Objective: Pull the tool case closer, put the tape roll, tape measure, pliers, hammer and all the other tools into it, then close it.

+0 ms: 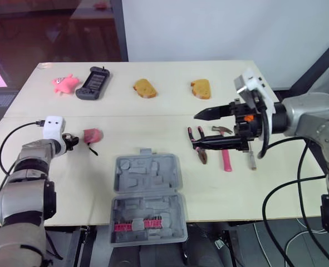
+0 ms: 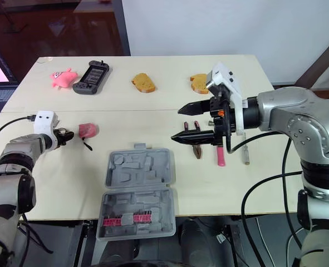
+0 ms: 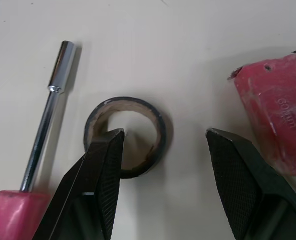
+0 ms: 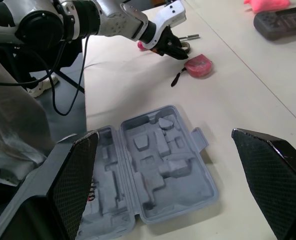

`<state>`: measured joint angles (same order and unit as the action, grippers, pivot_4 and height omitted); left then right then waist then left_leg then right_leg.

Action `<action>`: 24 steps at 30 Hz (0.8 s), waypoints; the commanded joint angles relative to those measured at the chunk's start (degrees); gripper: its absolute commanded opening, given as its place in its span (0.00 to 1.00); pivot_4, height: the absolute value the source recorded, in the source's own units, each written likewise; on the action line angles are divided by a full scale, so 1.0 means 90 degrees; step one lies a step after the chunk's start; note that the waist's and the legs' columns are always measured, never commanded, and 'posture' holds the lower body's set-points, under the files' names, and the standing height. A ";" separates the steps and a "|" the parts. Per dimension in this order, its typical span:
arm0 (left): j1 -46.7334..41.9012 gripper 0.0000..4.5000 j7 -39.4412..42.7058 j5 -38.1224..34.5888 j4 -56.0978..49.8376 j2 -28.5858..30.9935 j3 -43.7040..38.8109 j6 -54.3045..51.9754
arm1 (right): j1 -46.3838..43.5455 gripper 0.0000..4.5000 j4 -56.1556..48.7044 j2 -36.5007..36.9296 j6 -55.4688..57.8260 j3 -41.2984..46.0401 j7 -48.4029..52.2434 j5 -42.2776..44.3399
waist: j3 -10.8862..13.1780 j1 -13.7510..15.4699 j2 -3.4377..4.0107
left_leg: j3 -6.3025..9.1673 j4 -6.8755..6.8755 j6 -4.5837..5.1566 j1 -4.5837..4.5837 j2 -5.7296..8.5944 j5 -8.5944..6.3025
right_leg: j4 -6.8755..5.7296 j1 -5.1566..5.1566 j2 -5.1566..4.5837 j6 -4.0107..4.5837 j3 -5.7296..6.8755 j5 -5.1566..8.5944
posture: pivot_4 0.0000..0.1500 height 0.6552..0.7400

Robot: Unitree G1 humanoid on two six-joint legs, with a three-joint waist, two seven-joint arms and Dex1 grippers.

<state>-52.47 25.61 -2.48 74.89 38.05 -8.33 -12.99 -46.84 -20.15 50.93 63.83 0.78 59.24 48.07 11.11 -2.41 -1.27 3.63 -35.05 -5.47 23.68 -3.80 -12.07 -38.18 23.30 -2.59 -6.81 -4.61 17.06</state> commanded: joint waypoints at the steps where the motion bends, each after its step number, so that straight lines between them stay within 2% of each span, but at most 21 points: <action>1: -0.0133 0.49 -0.0179 0.0040 0.0095 0.0035 -0.0134 0.0005 | -0.0200 1.00 -0.0147 0.0091 -0.0061 0.0105 -0.0037 0.0043 | 0.0000 -0.0011 0.0000 | 0.0000 0.0000 0.0000 0.0000 0.0000 0.0000 | 0.0000 0.0000 0.0000 0.0000 0.0000 0.0000 | 1.00 1.00; 3: -0.0166 0.32 -0.0249 0.0024 0.0131 0.0033 -0.0187 -0.0054 | -0.0212 1.00 -0.0151 0.0095 -0.0058 0.0093 -0.0051 0.0042 | 0.0000 -0.0007 0.0000 | 0.0000 0.0000 0.0000 0.0000 0.0000 0.0000 | 0.0000 0.0000 0.0000 0.0000 0.0000 0.0000 | 1.00 1.00; 5: -0.0198 0.09 -0.0307 0.0008 0.0154 0.0048 -0.0245 -0.0090 | -0.0209 1.00 -0.0168 0.0101 -0.0054 0.0087 -0.0064 0.0045 | 0.0000 -0.0004 0.0000 | 0.0000 0.0000 0.0000 0.0000 0.0000 0.0000 | 0.0000 0.0000 0.0000 0.0000 0.0000 0.0000 | 1.00 1.00; 6: -0.0218 0.01 -0.0336 0.0010 0.0164 0.0065 -0.0281 -0.0106 | -0.0204 1.00 -0.0182 0.0113 -0.0047 0.0089 -0.0066 0.0050 | 0.0000 -0.0002 0.0000 | 0.0000 0.0000 0.0000 0.0000 0.0000 0.0000 | 0.0000 0.0000 0.0000 0.0000 0.0000 0.0000 | 1.00 1.00; 14: -0.0508 0.01 -0.0164 0.0083 0.0097 0.0301 -0.0317 -0.0233 | -0.0193 1.00 -0.0213 0.0127 -0.0050 0.0077 -0.0031 0.0068 | 0.0000 -0.0001 0.0000 | 0.0003 0.0000 0.0000 0.0000 0.0000 0.0000 | 0.0000 -0.0001 0.0000 0.0000 0.0003 0.0000 | 1.00 1.00; 21: -0.0529 0.01 0.1486 0.0276 -0.0639 0.0746 0.0239 -0.1367 | -0.0078 1.00 -0.0225 0.0047 -0.0146 -0.0015 0.0082 0.0077 | 0.0000 -0.0022 0.0001 | 0.0003 0.0002 0.0000 0.0001 0.0000 0.0000 | 0.0000 0.0000 0.0001 0.0000 0.0003 0.0000 | 1.00 1.00; 24: 0.0325 0.01 0.2684 0.0103 -0.2417 0.1111 0.0668 -0.2896 | -0.0005 1.00 -0.0229 0.0004 -0.0185 -0.0091 0.0166 0.0095 | 0.0001 -0.0039 0.0001 | 0.0004 0.0002 0.0000 0.0001 0.0000 0.0000 | -0.0001 0.0000 0.0001 0.0000 0.0003 0.0000 | 1.00 1.00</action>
<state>-52.35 43.93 -0.75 61.54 45.63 -4.32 -31.71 -46.99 -21.09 50.74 63.20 -0.49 59.99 48.26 11.12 -2.76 -1.26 3.66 -35.01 -5.47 23.70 -3.80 -12.07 -38.19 23.30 -2.59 -6.81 -4.60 17.06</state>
